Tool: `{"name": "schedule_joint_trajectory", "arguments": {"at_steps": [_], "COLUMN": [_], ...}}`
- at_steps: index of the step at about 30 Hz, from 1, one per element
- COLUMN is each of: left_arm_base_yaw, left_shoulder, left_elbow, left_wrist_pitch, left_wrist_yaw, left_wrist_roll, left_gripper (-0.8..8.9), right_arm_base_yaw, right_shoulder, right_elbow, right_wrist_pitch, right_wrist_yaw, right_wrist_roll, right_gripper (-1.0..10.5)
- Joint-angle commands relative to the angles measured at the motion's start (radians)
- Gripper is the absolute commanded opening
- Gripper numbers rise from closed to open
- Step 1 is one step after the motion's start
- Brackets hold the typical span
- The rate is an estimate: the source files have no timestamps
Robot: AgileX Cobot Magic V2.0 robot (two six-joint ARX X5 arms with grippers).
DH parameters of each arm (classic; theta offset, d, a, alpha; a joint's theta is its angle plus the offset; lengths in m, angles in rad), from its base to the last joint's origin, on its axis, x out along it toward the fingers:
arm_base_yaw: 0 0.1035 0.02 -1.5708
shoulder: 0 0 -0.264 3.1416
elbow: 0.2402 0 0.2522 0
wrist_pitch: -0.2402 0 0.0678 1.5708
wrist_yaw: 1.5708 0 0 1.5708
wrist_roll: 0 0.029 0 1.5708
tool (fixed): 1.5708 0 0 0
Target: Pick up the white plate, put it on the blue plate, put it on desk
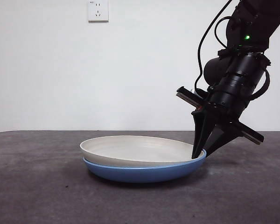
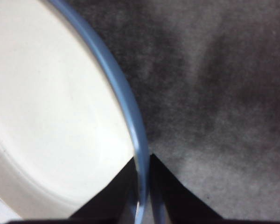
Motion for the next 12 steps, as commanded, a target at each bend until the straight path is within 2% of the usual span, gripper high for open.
{"name": "schedule_joint_trajectory", "arguments": {"at_steps": [1, 6, 12], "left_arm_base_yaw": [-0.008, -0.008, -0.008], "left_shoulder": [0.001, 0.001, 0.001], "left_elbow": [0.014, 0.014, 0.014], "left_wrist_pitch": [0.011, 0.011, 0.011], "left_wrist_yaw": [-0.002, -0.002, -0.002], "left_wrist_roll": [0.012, 0.012, 0.008], "left_gripper": [6.88, 6.88, 6.88], "right_arm_base_yaw": [0.005, 0.002, -0.018], "right_shoulder": [0.028, 0.011, -0.078], "right_elbow": [0.023, 0.023, 0.023], "right_wrist_pitch": [0.006, -0.002, -0.046], "right_wrist_yaw": [-0.004, -0.003, 0.024], "right_wrist_roll": [-0.014, -0.036, -0.063], "right_gripper": [0.5, 3.0, 3.4]}}
